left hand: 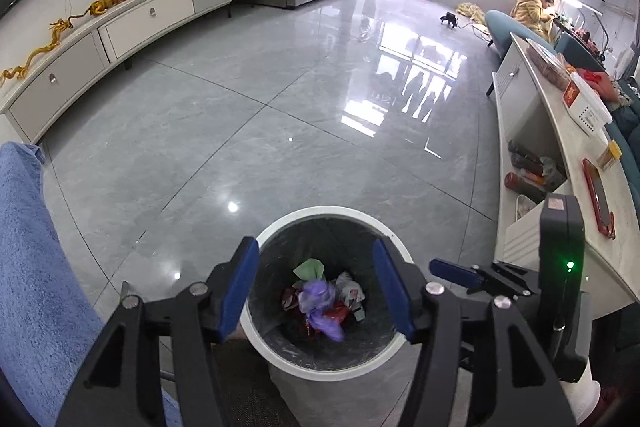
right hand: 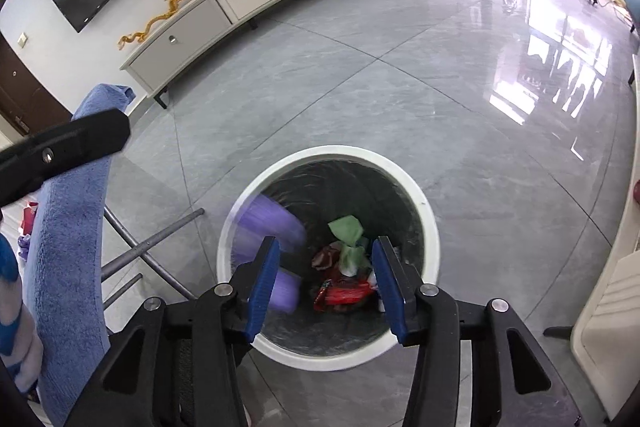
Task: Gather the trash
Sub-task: 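Carry both wrappers to the trash bin and open both tools to drop them, then move both open tools back over the rug toward the white bags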
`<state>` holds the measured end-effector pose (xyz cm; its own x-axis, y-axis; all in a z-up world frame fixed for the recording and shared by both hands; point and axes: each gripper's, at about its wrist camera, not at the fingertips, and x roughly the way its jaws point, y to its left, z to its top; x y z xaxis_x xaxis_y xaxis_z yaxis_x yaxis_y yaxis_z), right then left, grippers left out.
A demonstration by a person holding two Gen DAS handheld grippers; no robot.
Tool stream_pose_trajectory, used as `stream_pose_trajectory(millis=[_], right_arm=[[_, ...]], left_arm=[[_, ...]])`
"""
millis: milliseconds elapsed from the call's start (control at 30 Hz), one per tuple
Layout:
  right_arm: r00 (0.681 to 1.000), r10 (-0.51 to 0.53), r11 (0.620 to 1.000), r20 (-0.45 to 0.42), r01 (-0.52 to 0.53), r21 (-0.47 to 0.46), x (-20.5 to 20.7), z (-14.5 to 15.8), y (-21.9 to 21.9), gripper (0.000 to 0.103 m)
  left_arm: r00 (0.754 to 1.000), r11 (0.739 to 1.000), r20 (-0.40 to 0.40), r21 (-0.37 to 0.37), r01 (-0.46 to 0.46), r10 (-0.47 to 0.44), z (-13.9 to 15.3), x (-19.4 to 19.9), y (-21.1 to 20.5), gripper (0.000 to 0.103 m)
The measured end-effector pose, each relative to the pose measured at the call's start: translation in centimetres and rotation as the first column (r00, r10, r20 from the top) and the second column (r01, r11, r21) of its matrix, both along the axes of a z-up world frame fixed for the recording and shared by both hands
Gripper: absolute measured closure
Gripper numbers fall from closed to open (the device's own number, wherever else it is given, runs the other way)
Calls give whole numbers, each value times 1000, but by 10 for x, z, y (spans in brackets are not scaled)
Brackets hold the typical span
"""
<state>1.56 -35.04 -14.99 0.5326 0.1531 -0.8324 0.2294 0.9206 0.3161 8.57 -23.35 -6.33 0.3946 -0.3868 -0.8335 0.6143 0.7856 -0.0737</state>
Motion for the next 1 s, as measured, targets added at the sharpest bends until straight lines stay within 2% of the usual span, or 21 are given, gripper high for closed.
stream_pose_trajectory(millis=[300, 567, 733, 1000], right_arm=[[998, -49, 999, 30, 49, -20, -25, 20, -6, 53], [993, -26, 998, 113, 32, -57, -49, 66, 6, 52], [988, -17, 997, 155, 30, -78, -65, 92, 13, 49], [975, 12, 992, 220, 16, -129, -87, 137, 30, 47]], left_arm=[[997, 998, 52, -1, -64, 64, 19, -27, 21, 45], [984, 995, 150, -23, -92, 95, 54, -65, 51, 45], [971, 993, 212, -63, -99, 111, 79, -92, 71, 33], [944, 981, 288, -146, -127, 165, 115, -117, 110, 33]])
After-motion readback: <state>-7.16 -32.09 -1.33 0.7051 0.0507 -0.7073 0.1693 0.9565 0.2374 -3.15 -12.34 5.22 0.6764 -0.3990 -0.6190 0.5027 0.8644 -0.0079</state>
